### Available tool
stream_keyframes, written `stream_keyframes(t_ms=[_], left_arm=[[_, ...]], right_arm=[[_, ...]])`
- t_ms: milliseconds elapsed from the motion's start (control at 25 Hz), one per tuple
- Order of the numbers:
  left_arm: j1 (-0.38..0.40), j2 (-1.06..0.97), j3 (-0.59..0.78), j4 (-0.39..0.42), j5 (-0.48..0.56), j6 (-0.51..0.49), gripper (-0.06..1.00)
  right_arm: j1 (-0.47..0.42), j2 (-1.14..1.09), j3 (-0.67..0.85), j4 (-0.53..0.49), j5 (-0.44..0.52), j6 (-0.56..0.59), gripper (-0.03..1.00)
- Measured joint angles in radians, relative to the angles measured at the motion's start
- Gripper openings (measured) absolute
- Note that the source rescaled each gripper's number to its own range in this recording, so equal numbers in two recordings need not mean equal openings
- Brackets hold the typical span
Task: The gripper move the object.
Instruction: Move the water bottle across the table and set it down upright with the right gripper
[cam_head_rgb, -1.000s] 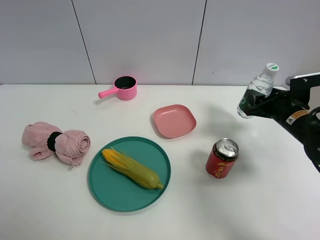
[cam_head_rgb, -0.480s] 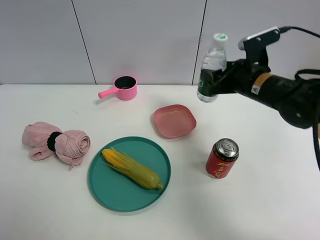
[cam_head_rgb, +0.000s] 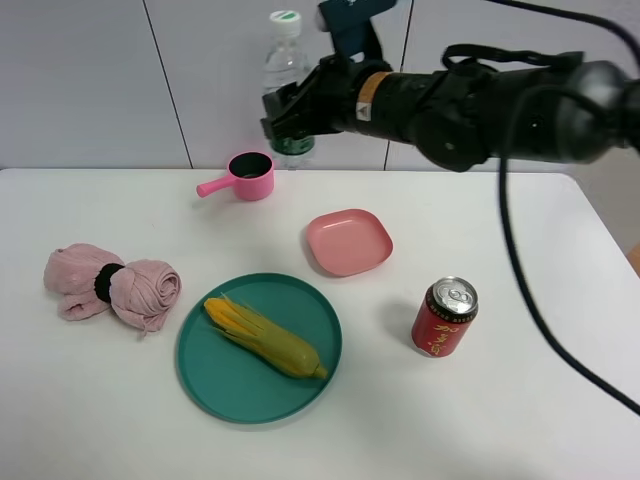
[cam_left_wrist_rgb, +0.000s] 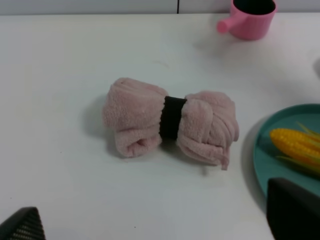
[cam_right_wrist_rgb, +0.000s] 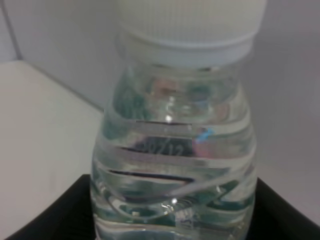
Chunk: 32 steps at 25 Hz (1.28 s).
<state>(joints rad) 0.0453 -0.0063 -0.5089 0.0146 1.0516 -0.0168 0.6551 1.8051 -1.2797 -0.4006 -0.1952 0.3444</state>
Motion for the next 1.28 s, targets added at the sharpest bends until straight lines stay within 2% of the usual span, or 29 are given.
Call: stream_keyframes(t_ms=[200,440,680,840,1040,1280], left_arm=[[0.0,0.0,0.0,0.0,0.0,0.0,1.0],[0.0,0.0,0.0,0.0,0.0,0.0,1.0],[0.0,0.0,0.0,0.0,0.0,0.0,1.0],[0.0,0.0,0.0,0.0,0.0,0.0,1.0],[0.0,0.0,0.0,0.0,0.0,0.0,1.0],[0.0,0.0,0.0,0.0,0.0,0.0,1.0]], right_arm=[[0.082,0.14,-0.149,0.008,0.043,0.0,0.0],[0.09,0.26,-0.206,0.035,0.053,-0.012,0.0],[0.09,0.358,-0.209,0.078,-0.032,-0.117,0.0],[0.09,0.413,-0.246,0.079,-0.046,-0.193,0.0],[0.09,0.468,-0.292,0.079,-0.066,-0.201,0.0],[0.09,0.504,-0.293,0.081,-0.06,-0.149,0.0]])
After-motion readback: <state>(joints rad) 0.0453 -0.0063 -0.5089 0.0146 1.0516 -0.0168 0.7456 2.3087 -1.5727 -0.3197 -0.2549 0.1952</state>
